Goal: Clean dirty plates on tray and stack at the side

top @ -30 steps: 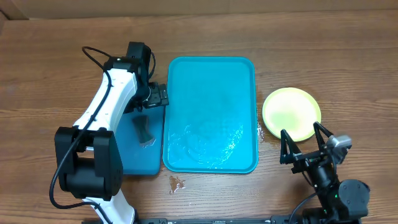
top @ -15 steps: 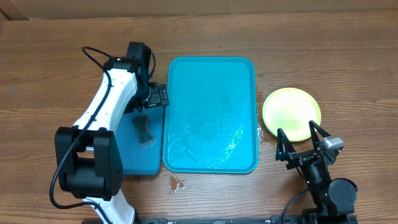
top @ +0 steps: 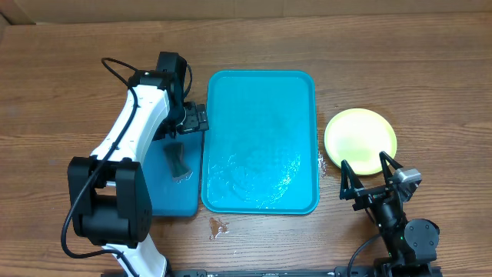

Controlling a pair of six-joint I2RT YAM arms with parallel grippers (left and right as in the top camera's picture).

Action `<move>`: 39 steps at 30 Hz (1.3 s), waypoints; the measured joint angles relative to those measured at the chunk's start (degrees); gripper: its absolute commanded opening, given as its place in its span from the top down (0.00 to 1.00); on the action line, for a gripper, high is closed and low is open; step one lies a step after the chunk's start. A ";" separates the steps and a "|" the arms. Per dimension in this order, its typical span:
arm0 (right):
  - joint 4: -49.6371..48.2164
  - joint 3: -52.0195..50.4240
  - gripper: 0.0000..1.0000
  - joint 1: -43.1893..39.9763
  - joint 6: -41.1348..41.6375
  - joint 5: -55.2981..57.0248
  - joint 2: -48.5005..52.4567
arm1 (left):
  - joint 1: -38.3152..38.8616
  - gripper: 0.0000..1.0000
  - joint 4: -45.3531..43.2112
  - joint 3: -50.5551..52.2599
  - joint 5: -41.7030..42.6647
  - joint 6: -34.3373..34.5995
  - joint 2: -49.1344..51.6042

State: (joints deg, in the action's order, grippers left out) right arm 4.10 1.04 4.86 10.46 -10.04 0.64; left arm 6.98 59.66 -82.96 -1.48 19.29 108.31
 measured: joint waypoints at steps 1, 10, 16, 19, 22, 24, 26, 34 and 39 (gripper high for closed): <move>-0.02 0.00 0.00 0.00 -0.02 0.00 0.00 | 0.00 0.00 0.00 0.00 0.00 0.00 0.00; -0.02 0.00 0.01 0.00 0.00 0.00 0.00 | 9.86 0.00 -0.63 5.31 -5.86 -3.89 -10.45; 0.00 0.00 0.00 0.00 0.00 0.00 0.00 | 21.62 0.00 -5.18 11.67 -15.08 -11.50 -34.29; 0.00 0.00 0.00 0.02 0.00 0.00 0.00 | 19.87 0.00 -9.70 17.18 -15.43 -13.09 -45.68; 0.00 0.00 0.00 0.00 0.02 0.00 0.00 | 12.37 0.00 -20.17 26.08 -11.78 -13.20 -55.63; 0.00 0.00 0.01 0.00 0.02 0.02 0.00 | 7.28 0.00 -26.45 32.59 -8.81 -12.72 -60.94; -0.02 0.00 0.00 0.02 0.00 0.02 0.00 | 2.60 0.00 -32.44 39.89 -5.55 -11.93 -67.10; 0.04 0.00 0.00 0.02 0.02 0.02 0.00 | -6.82 0.00 -38.58 61.55 0.48 -11.08 -95.86; 0.00 0.00 0.01 0.02 0.00 0.00 0.00 | -12.07 0.00 -39.89 69.94 1.31 -10.54 -106.95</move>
State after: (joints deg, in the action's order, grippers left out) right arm 4.10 1.04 4.89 10.46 -10.04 0.64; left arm -5.08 19.77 -13.02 -0.16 8.75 1.37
